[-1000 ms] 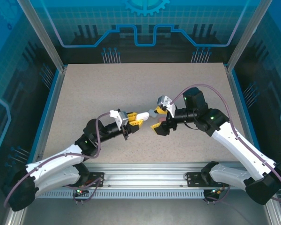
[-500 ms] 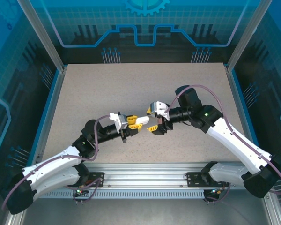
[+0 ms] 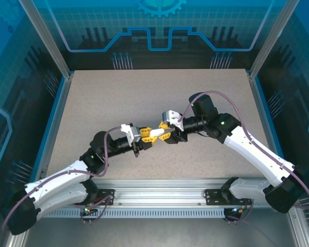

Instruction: Insert the wireless bluetooth earbuds into the charging case

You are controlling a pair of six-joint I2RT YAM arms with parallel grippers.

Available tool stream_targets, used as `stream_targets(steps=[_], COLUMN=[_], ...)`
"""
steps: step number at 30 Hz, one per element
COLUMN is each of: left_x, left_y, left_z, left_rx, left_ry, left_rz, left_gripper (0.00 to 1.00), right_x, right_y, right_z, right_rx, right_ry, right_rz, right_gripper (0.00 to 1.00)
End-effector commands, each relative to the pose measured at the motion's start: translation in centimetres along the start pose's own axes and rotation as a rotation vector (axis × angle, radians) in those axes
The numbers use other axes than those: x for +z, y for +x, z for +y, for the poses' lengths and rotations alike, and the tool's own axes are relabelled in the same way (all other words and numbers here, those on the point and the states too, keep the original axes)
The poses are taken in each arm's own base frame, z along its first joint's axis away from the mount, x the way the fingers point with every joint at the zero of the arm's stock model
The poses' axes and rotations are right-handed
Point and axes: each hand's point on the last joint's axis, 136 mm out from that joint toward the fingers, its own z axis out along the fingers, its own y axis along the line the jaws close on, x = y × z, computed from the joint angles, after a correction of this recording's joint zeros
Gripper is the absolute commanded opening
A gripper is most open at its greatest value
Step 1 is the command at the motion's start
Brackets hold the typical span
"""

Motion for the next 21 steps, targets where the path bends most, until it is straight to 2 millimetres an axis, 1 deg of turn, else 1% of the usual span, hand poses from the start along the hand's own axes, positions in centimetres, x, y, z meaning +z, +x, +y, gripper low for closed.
stream_targets(steps=[1, 2, 4, 6, 8, 9, 12, 13, 16, 18, 21], left_x=[0.2, 0.2, 0.1, 0.0, -0.3, -0.5, -1.2, -1.5, -2.7, -3.8, -5.2], left_y=[-0.9, -0.9, -0.9, -0.9, -0.9, -0.9, -0.7, -0.7, -0.7, -1.4, -2.3], left_z=[0.2, 0.2, 0.4, 0.5, 0.8, 0.9, 1.3, 1.4, 1.8, 2.1, 2.6], left_rx=[0.011, 0.009, 0.012, 0.014, 0.022, 0.026, 0.049, 0.057, 0.079, 0.098, 0.118], left_ry=[-0.01, -0.012, -0.023, -0.034, -0.056, -0.071, -0.11, -0.121, -0.173, -0.223, -0.283], left_rz=[-0.021, -0.021, -0.023, -0.024, -0.026, -0.026, -0.025, -0.023, -0.035, -0.075, -0.109], left_gripper=[0.0, 0.0, 0.1, 0.27, 0.4, 0.49, 0.69, 0.74, 0.83, 0.89, 0.93], right_x=[0.1, 0.1, 0.1, -0.1, -0.2, -0.3, -0.4, -0.3, 0.0, 0.7, 2.2], right_y=[-0.9, -0.8, -0.4, 0.2, 1.1, 1.6, 3.3, 3.9, 6.4, 8.4, 11.7], right_z=[0.8, 0.7, 0.5, 0.1, -0.4, -0.8, -1.3, -1.5, -2.3, -2.4, -2.3], right_rx=[0.029, 0.042, 0.061, 0.088, 0.125, 0.151, 0.224, 0.243, 0.324, 0.396, 0.525], right_ry=[-0.043, -0.039, -0.02, 0.013, 0.047, 0.073, 0.116, 0.13, 0.19, 0.197, 0.175], right_rz=[-0.021, -0.015, -0.005, 0.009, 0.023, 0.031, 0.059, 0.069, 0.118, 0.164, 0.243], right_gripper=[0.33, 0.31, 0.31, 0.3, 0.3, 0.29, 0.28, 0.28, 0.29, 0.29, 0.28])
